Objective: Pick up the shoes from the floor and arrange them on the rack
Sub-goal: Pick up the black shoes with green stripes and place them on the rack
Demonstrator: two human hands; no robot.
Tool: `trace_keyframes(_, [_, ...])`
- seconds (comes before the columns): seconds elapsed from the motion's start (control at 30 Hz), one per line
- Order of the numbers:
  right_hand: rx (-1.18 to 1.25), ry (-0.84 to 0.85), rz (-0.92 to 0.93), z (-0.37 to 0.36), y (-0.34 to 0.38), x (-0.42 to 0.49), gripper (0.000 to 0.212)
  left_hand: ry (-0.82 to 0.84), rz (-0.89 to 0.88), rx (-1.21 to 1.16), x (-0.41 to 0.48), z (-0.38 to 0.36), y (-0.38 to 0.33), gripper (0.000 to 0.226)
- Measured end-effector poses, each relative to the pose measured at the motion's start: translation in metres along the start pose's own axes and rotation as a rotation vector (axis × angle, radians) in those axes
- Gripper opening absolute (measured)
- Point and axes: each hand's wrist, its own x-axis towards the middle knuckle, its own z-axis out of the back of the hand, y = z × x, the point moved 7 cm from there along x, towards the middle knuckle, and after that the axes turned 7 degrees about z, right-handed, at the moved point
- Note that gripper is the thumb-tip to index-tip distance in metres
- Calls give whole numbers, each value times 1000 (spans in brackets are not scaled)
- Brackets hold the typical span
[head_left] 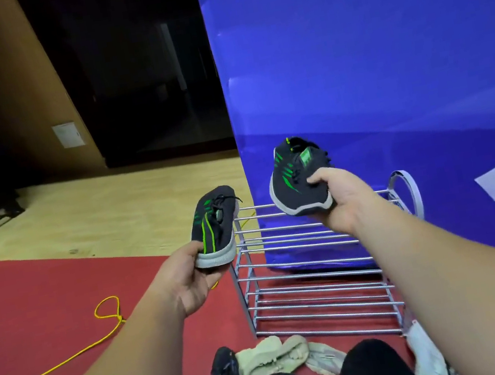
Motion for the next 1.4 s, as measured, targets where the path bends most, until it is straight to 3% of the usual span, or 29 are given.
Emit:
trace_keyframes(0.1, [-25, 46, -55, 7, -8, 2, 34, 32, -3, -51, 17, -16, 2, 29])
trace_keyframes(0.33, [-163, -122, -117, 62, -86, 24, 39, 90, 55, -31, 51, -30, 30, 30])
trace_keyframes(0.53, [-39, -103, 5, 76, -78, 63, 40, 134, -16, -122, 83, -27, 36, 27])
trace_keyframes(0.63, [-102, -200, 66, 91, -85, 79, 45, 174, 0, -196, 103, -30, 45, 33])
trace_keyframes(0.8, [-283, -232, 28, 102, -117, 111, 39, 72, 72, -126, 156, -24, 60, 31])
trace_keyframes(0.97, [-317, -240, -36, 88, -143, 148, 38, -64, 192, -37, 204, -16, 64, 29])
trace_keyframes(1.2, [-365, -149, -47, 46, -161, 200, 38, -94, 221, 58, 253, 5, 63, 29])
trace_keyframes(1.23, [-446, -147, -34, 44, -164, 205, 45, -112, 221, 102, 257, 8, 64, 29])
trace_keyframes(1.3, [-860, -150, -24, 47, -164, 209, 69, -140, 204, 142, 265, 12, 63, 30])
trace_keyframes(1.37, [-1296, -117, -14, 50, -167, 208, 76, -127, 180, 131, 271, 10, 61, 31])
trace_keyframes(1.4, [-1390, -92, 8, 50, -170, 205, 75, -123, 171, 132, 272, 8, 59, 32])
